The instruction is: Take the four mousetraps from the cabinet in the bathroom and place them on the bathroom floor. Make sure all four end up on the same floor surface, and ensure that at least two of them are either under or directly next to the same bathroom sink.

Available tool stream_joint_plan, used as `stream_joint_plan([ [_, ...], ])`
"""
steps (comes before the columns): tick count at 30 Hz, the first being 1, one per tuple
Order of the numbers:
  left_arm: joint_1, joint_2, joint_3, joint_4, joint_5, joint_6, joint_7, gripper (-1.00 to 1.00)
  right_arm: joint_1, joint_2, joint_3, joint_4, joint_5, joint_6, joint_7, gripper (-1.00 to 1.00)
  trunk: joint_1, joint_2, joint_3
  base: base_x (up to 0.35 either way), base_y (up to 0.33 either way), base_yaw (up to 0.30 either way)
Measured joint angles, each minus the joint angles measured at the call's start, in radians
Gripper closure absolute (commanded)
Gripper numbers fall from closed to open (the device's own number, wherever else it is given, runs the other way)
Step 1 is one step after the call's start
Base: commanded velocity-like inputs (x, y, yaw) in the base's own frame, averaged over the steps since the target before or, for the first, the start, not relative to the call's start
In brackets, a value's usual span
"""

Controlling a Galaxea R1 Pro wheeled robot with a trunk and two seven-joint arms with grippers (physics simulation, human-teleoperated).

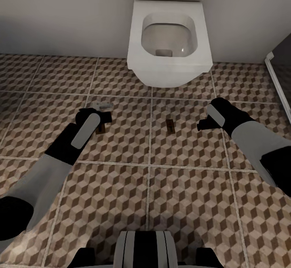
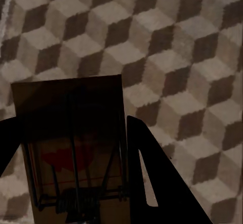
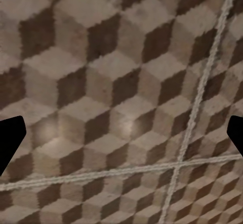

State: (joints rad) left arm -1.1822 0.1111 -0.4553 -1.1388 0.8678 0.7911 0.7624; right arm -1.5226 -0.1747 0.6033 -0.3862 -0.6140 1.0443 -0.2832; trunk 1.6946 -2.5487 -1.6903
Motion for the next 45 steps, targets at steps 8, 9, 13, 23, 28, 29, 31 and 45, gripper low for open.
stream_joint_plan([
  [8,-0.083,-0.045,-0.008,0.206,-0.126,-0.09,-0.148,1.0,0.0,0.003,0.0,-0.001,0.001,0.0,0.0,-1.0,0.0,0.0,0.0,0.0,0.0,0.0],
  [9,-0.092,-0.052,-0.008,0.235,-0.146,-0.103,-0.169,1.0,0.0,0.003,0.0,-0.001,0.001,0.0,0.0,-1.0,0.0,0.0,0.0,0.0,0.0,0.0],
  [13,-0.127,-0.082,-0.007,0.337,-0.199,-0.154,-0.232,1.0,0.0,0.003,0.0,-0.001,0.002,0.0,0.0,-1.0,0.0,0.0,0.0,0.0,0.0,0.0],
  [23,-0.187,-0.124,-0.009,0.488,-0.235,-0.238,-0.334,1.0,-0.001,-0.002,0.001,-0.001,0.002,0.0,0.0,-1.0,0.0,0.0,0.0,0.0,0.0,0.0],
  [28,-0.195,-0.13,-0.008,0.508,-0.238,-0.264,-0.35,1.0,-0.001,-0.01,0.001,0.001,0.001,0.0,0.0,-1.0,0.0,0.0,0.0,0.0,0.0,0.0],
  [29,-0.196,-0.131,-0.007,0.51,-0.239,-0.267,-0.352,1.0,-0.001,-0.011,0.001,0.001,0.001,0.0,0.0,-1.0,0.0,0.0,0.0,0.0,0.0,0.0],
  [31,-0.197,-0.132,-0.007,0.511,-0.239,-0.271,-0.353,1.0,-0.001,-0.014,0.0,0.001,0.001,0.0,0.0,-1.0,0.0,0.0,0.0,0.0,0.0,0.0],
  [45,-0.199,-0.167,-0.007,0.552,-0.241,-0.337,-0.36,1.0,-0.001,-0.057,0.0,0.002,-0.001,0.0,0.001,-1.0,0.0,0.0,0.0,0.0,0.0,0.0],
])
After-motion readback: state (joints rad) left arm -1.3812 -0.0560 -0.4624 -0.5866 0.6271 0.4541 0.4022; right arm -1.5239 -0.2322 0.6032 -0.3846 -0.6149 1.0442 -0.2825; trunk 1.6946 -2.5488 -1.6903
